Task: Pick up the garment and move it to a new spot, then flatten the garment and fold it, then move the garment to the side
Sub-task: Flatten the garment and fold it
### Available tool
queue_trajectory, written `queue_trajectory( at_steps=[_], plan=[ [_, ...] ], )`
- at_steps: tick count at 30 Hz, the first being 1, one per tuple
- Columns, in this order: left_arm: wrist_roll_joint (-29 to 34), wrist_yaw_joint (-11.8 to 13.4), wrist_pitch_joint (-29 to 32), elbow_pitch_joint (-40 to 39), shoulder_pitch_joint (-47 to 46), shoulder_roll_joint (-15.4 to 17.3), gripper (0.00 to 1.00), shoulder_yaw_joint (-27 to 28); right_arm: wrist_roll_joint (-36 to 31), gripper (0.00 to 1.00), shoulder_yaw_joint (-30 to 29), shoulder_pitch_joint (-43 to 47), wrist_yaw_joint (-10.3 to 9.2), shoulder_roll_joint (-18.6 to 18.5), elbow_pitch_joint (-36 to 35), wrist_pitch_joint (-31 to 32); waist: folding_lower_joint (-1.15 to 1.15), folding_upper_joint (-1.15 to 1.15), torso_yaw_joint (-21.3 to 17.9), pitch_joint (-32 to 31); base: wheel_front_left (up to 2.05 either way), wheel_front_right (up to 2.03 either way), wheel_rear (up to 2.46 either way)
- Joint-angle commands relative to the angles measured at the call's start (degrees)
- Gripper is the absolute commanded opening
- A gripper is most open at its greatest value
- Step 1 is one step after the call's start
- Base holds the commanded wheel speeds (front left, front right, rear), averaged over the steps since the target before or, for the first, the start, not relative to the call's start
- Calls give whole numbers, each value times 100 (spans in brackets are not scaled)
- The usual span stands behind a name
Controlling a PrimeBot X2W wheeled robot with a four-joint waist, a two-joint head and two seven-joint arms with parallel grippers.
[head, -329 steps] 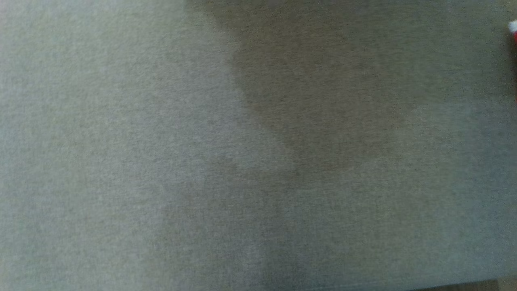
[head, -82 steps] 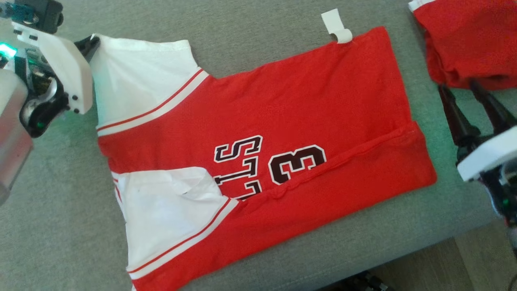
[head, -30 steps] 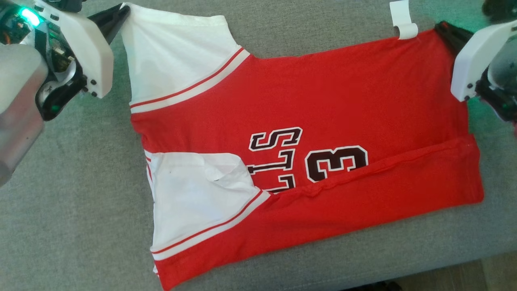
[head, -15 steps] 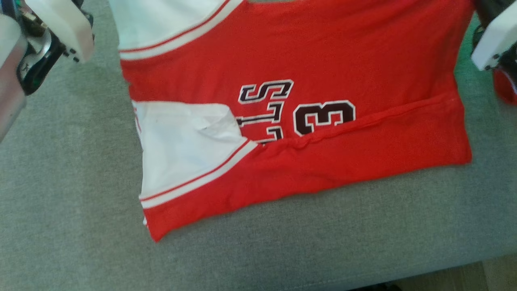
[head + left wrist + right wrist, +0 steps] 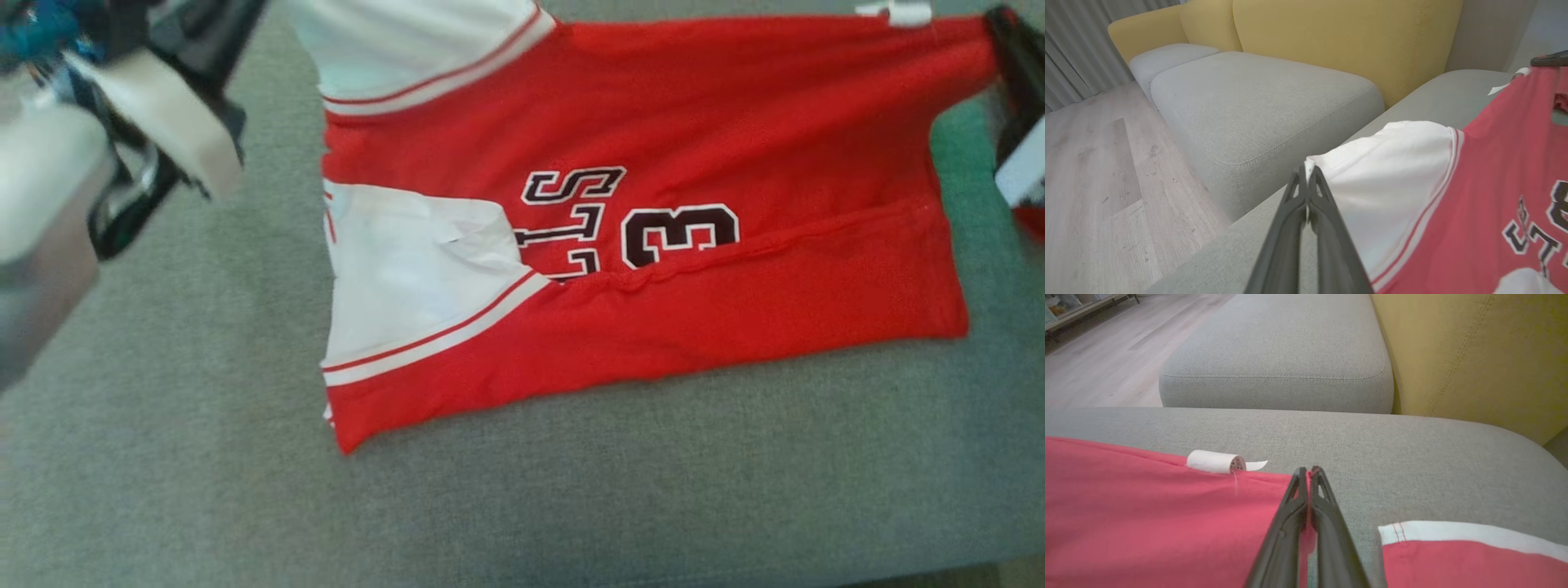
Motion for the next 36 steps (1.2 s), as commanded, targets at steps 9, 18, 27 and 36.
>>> queue_trajectory(
  at_steps=[9,18,27,36],
  plan=[
    [181,11,-36,-960,563,556,0,246,302,0,-79,845,39,-605,-369,-308,1,0,318,-331,0,0,0],
    [117,121,225,-1937,1373,1009,0,245,158,0,-194,1519,39,-852,-777,-518,1,0,403,-326,0,0,0],
    [-94,484,308,-2723,1870,1371,0,244,210,0,-527,2226,39,-1057,-991,-608,1,0,466,-418,0,0,0],
    [-389,841,349,-3375,2497,1464,0,244,247,0,-918,2895,39,-974,-1190,-748,1,0,529,-412,0,0,0]
  ],
)
